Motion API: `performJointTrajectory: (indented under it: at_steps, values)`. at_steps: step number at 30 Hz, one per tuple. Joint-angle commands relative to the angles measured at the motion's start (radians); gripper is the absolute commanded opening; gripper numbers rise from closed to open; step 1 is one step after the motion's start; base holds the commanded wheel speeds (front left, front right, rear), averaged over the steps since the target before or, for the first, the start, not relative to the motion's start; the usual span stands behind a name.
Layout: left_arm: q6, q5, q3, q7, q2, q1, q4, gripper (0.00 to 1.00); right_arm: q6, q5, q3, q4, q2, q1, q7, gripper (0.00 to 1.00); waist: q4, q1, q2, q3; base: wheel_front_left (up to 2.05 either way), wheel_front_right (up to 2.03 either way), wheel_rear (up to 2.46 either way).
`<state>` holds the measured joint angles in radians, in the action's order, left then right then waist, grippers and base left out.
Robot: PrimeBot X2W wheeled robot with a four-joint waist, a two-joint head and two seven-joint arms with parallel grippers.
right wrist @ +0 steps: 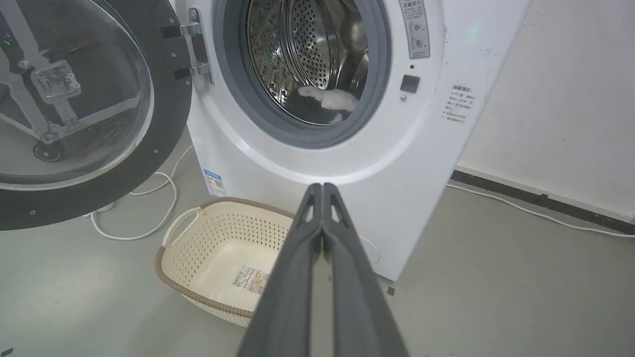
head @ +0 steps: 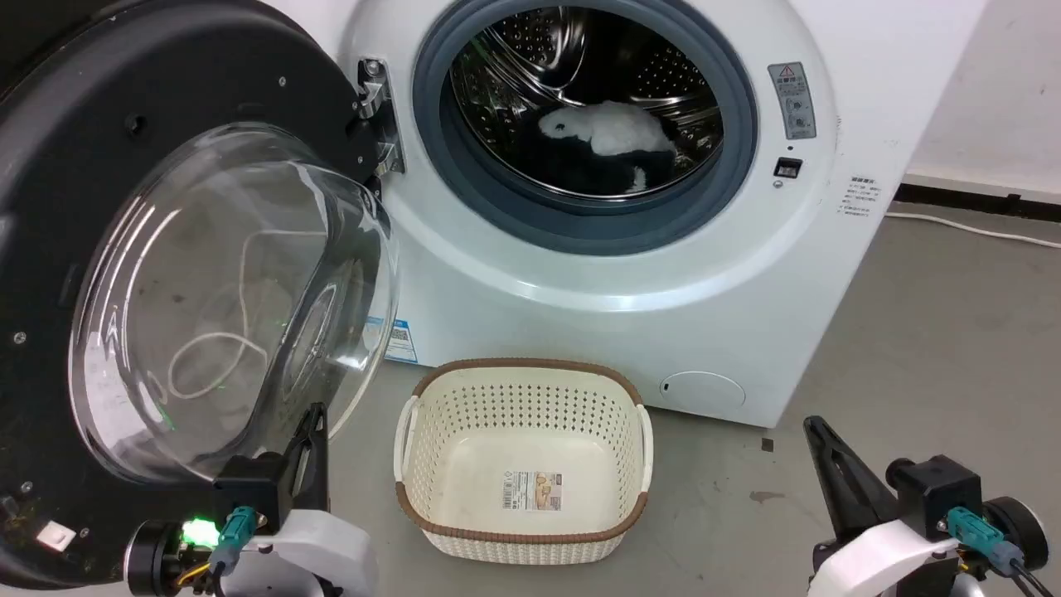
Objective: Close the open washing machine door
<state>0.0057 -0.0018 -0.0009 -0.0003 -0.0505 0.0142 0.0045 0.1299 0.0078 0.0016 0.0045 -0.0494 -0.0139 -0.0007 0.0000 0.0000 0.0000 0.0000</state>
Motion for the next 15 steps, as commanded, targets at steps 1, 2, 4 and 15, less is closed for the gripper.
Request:
performJointTrajectory:
  at_steps: [1, 2, 4, 15]
  values:
    - [-0.006, 0.002, 0.001, 0.0, 0.0, -0.014, -0.005, 0.0, 0.001, -0.008, -0.002, -0.005, -0.001, 0.014, 0.001, 0.0, 0.0, 0.0, 0.0, 0.0, 0.0, 0.0, 0.0]
    - [-0.006, 0.002, 0.001, 0.0, 0.0, -0.014, -0.005, 0.0, 0.001, -0.008, -0.002, -0.005, -0.001, 0.014, 0.001, 0.0, 0.0, 0.0, 0.0, 0.0, 0.0, 0.0, 0.0]
    - [-0.006, 0.002, 0.001, 0.0, 0.0, -0.014, -0.005, 0.0, 0.001, -0.008, -0.002, -0.005, -0.001, 0.014, 0.001, 0.0, 0.0, 0.0, 0.0, 0.0, 0.0, 0.0, 0.0]
    - [-0.006, 0.002, 0.001, 0.0, 0.0, -0.014, -0.005, 0.0, 0.001, -0.008, -0.002, -0.005, -0.001, 0.014, 0.001, 0.0, 0.0, 0.0, 0.0, 0.0, 0.0, 0.0, 0.0]
